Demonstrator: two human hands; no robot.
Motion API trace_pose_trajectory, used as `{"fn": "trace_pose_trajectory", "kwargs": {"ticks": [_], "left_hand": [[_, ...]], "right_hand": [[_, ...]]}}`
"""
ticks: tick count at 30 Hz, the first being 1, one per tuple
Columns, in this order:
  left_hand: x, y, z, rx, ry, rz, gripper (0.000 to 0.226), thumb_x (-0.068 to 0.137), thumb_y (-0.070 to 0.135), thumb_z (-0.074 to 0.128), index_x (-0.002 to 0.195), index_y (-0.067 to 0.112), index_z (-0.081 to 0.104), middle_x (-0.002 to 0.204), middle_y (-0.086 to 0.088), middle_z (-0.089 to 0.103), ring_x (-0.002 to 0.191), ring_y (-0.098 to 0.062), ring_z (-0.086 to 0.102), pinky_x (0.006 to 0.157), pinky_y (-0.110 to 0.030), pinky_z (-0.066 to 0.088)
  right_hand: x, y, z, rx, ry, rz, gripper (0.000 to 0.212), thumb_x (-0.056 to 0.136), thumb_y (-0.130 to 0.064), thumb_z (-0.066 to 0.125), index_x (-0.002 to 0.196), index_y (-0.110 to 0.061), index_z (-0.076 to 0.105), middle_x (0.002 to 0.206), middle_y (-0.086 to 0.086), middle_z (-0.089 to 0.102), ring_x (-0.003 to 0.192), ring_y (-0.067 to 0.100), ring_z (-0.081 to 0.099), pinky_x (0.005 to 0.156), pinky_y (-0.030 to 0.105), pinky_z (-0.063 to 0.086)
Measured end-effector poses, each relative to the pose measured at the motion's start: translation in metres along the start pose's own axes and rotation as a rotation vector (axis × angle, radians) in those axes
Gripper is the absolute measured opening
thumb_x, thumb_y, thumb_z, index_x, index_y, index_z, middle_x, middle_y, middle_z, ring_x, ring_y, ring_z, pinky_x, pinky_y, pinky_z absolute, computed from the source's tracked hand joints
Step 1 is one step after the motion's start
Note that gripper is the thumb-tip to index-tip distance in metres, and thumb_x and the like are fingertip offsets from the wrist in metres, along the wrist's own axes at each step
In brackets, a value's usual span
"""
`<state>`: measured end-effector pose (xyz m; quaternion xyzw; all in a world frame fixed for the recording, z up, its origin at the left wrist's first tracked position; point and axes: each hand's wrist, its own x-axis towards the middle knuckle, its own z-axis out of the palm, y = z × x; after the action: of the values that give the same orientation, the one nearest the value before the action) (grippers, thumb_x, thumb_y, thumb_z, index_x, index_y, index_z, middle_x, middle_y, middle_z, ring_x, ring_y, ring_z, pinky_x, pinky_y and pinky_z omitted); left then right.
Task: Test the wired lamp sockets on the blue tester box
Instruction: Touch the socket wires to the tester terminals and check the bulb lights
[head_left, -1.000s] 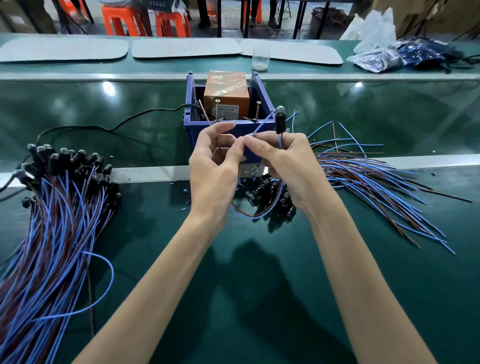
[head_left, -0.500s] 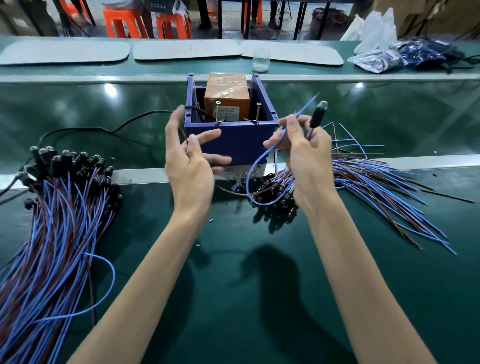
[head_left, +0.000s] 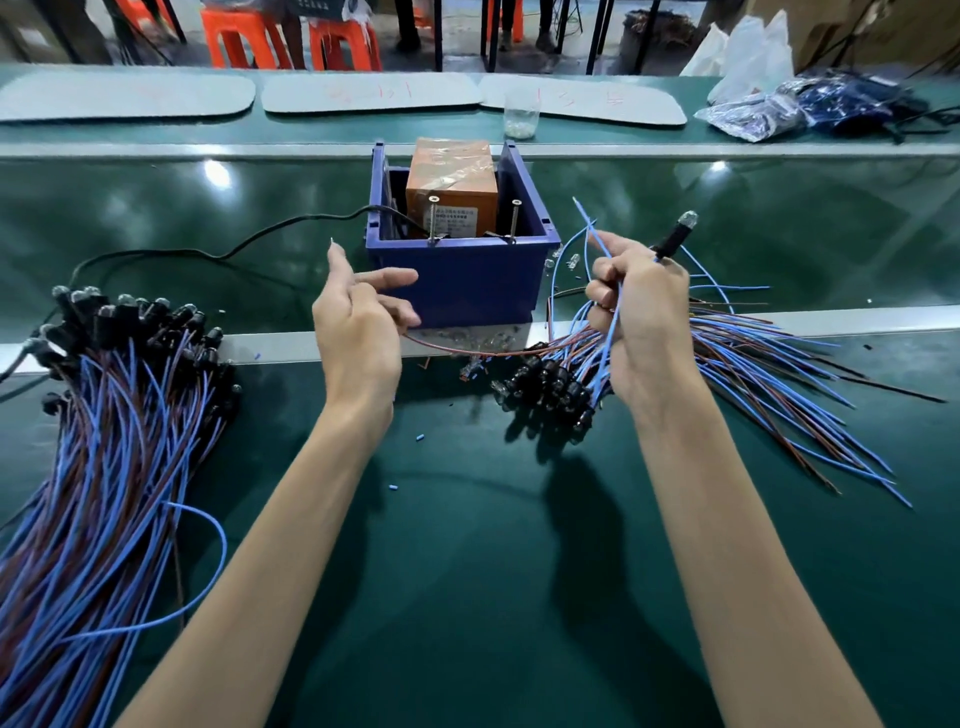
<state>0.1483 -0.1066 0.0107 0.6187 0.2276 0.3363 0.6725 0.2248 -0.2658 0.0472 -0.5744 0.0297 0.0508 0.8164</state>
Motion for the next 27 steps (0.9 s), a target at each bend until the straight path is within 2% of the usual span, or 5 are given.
{"fn": "trace_pose_trajectory", "kwargs": {"ticks": [6, 9, 15, 23, 27], "left_hand": [[0.002, 0.001, -0.005, 0.021, -0.097, -0.015, 0.056, 0.104, 0.004, 0.021, 0.153, 0.017, -0.004, 0.098, -0.002, 0.068, 0.058, -0.007, 0.067, 0.054, -0.013, 0.047], [0.002, 0.001, -0.005, -0.022, -0.054, -0.017, 0.05, 0.105, 0.006, 0.028, 0.153, 0.013, 0.015, 0.098, -0.001, 0.069, 0.065, -0.013, 0.072, 0.062, -0.016, 0.052], [0.0, 0.003, -0.003, -0.123, 0.052, -0.004, 0.032, 0.101, 0.006, 0.046, 0.131, 0.008, 0.054, 0.089, -0.004, 0.072, 0.065, -0.016, 0.072, 0.061, -0.018, 0.054], [-0.001, 0.002, -0.003, -0.09, -0.031, -0.031, 0.024, 0.101, 0.005, 0.044, 0.115, 0.014, 0.061, 0.08, 0.002, 0.072, 0.062, -0.012, 0.071, 0.059, -0.014, 0.052], [-0.004, 0.0, 0.0, -0.076, -0.096, -0.054, 0.023, 0.1, 0.003, 0.042, 0.108, 0.015, 0.06, 0.079, -0.001, 0.071, 0.059, -0.011, 0.07, 0.058, -0.014, 0.051]], "right_hand": [[0.005, 0.001, -0.007, -0.065, -0.013, -0.004, 0.035, 0.097, 0.004, 0.04, 0.127, -0.006, 0.054, 0.073, -0.001, 0.055, 0.048, 0.002, 0.037, 0.039, 0.013, 0.025], [0.004, 0.001, -0.012, -0.062, -0.035, -0.047, 0.039, 0.096, 0.004, 0.044, 0.133, -0.006, 0.05, 0.077, 0.003, 0.065, 0.048, 0.003, 0.037, 0.043, 0.013, 0.027], [0.005, 0.008, -0.011, -0.068, -0.015, -0.064, 0.027, 0.098, 0.002, 0.045, 0.12, -0.002, 0.059, 0.079, 0.006, 0.066, 0.05, 0.004, 0.037, 0.045, 0.012, 0.032], [0.005, 0.016, -0.006, -0.264, -0.197, 0.001, 0.033, 0.098, 0.002, 0.039, 0.124, -0.007, 0.057, 0.092, -0.005, 0.063, 0.062, 0.005, 0.037, 0.041, 0.011, 0.028], [0.001, 0.02, -0.006, -0.346, -0.261, 0.038, 0.025, 0.097, -0.016, 0.054, 0.122, -0.012, 0.06, 0.088, -0.006, 0.067, 0.063, 0.004, 0.04, 0.042, 0.01, 0.03]]}}
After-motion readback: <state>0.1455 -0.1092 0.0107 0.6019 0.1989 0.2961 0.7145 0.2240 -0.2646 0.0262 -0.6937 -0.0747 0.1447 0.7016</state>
